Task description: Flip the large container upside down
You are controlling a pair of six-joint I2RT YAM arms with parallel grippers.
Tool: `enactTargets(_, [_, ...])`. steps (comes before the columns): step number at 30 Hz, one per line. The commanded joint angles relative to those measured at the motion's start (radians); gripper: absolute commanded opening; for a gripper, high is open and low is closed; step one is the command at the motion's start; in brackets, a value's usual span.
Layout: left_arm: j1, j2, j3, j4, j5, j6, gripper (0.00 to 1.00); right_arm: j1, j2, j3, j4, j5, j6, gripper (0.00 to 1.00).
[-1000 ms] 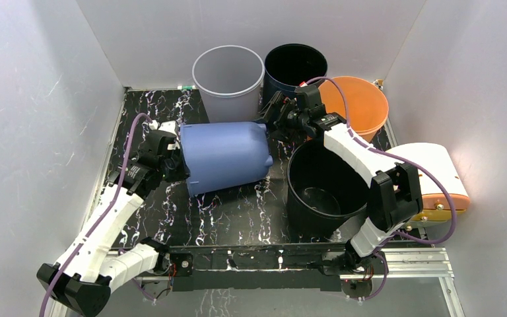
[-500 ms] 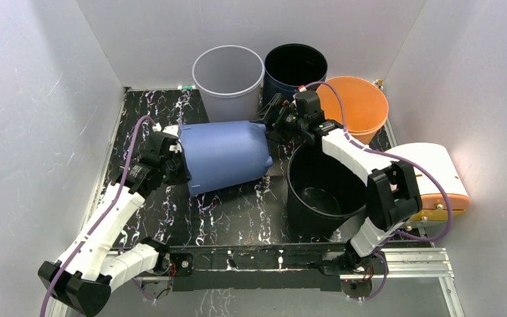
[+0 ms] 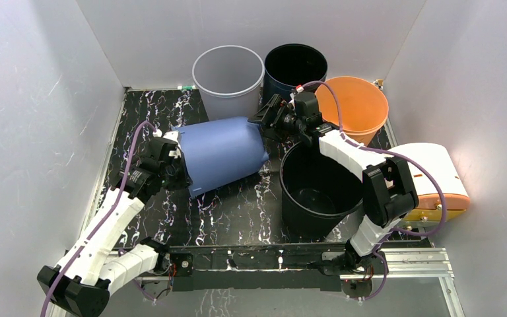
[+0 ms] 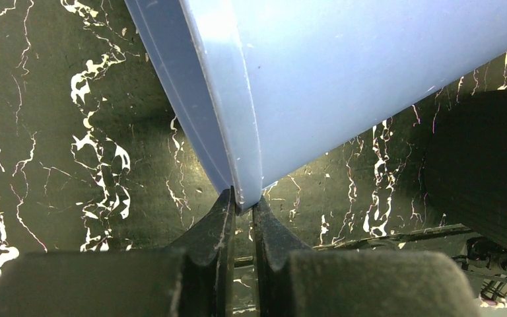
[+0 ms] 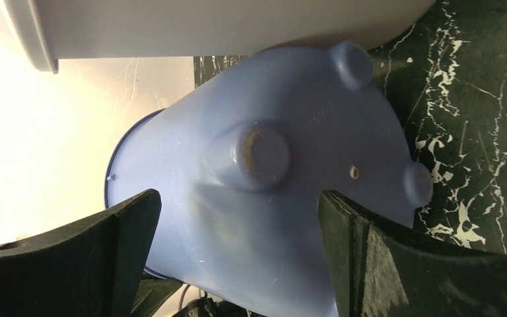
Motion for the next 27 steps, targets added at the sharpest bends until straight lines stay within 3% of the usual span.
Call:
enactTargets(1, [0.011, 0.017, -0.03, -0.074, 0.001, -0.023, 0.0, 0.004, 0.006, 0.028, 0.096, -0.05, -0.031, 0.86])
enactTargets(6, [0.011, -0.006, -0.024, -0.08, 0.006, -0.032, 0.0, 0.009, -0.028, 0.065, 0.006, 0.018, -0.116, 0.87])
enactTargets(11, [0.011, 0.022, 0.056, -0.146, -0.023, -0.088, 0.0, 0.023, -0.032, 0.166, -0.195, 0.135, -0.275, 0.92])
enactTargets(15, [0.011, -0.012, 0.055, -0.106, -0.004, -0.086, 0.0, 0.055, -0.029, 0.238, -0.299, 0.287, -0.379, 0.94])
enactTargets(23, [0.011, -0.018, 0.031, -0.094, 0.003, -0.069, 0.0, 0.063, 0.133, 0.446, -0.427, 0.289, -0.407, 0.96])
enactTargets(27, [0.011, -0.026, 0.027, -0.097, 0.004, -0.065, 0.0, 0.063, 0.163, 0.45, -0.374, 0.235, -0.378, 0.98])
